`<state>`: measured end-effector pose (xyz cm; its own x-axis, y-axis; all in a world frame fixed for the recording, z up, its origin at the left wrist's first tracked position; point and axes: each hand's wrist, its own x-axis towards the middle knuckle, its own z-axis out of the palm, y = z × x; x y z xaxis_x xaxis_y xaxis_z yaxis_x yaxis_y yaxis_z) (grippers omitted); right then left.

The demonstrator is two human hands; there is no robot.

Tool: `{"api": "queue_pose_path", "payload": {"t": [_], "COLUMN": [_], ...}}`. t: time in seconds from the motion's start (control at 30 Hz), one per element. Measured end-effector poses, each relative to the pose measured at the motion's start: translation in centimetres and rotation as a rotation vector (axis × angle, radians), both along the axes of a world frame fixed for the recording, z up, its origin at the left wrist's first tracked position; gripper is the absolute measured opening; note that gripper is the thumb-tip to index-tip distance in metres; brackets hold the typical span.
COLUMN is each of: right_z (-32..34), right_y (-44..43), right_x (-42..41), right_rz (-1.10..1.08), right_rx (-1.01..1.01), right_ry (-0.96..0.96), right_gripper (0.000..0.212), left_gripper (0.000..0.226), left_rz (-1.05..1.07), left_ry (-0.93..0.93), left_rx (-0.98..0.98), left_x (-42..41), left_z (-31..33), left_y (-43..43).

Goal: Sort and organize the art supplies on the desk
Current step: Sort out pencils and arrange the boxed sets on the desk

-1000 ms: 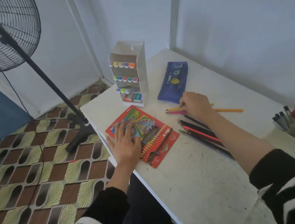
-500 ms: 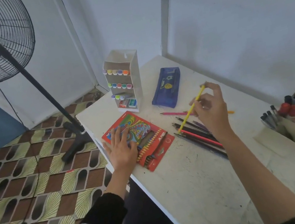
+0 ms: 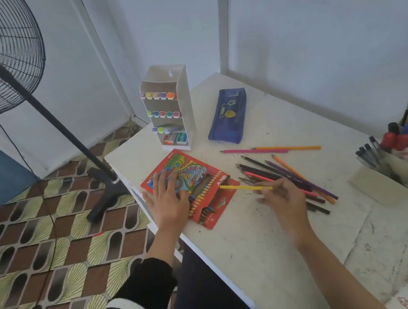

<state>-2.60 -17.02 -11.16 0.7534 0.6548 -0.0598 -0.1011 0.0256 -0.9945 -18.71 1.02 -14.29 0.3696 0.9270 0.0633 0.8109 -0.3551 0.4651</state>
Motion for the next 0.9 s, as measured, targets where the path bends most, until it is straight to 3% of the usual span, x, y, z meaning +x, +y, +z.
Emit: {"api": "queue_pose_path", "payload": {"t": [0.07,0.17,0.23,0.33,0.67,0.8,0.9], "right_z": [-1.1,-2.2,-2.4,-2.6,-2.8,-2.6,-1.6], "right_y": [0.2,1.8,3.3,5.3,5.7,6.9,7.2], "right_x": [-0.6,-1.8,-2.8,-3.9,-3.4,-4.0,-3.2], "right_rz": [0.078,0.154,0.212,0.257,0.37,0.269,0.334], "right_rx": [-0.164,-0.252,-0.33,-0.454,-0.542,-0.566,-0.506], "right_ry": [-0.214,-0.567,-0.65,-0.719,-0.791,-0.69,-0.566], "right_gripper": [0.017,0.024,0.013,0.021,0.026,0.016,0.012], "left_gripper": [0.051,0.051,0.05,0.05,0.049,0.05,0.05], "left_rz": [0.0,0.0,0.002,0.0,-0.008,-0.012,-0.011], "left_ry": [0.0,0.0,-0.002,-0.004,-0.02,-0.027,-0.024], "left_rx": [0.003,0.0,-0.002,0.0,0.002,0.0,0.001], "left_x": [0.0,0.0,0.0,0.0,-0.1,0.0,0.0], "left_z": [0.0,-0.1,0.0,0.1,0.2,0.1,0.1], "left_y": [0.0,0.0,0.0,-0.1,-0.2,-0.1,-0.1]}}
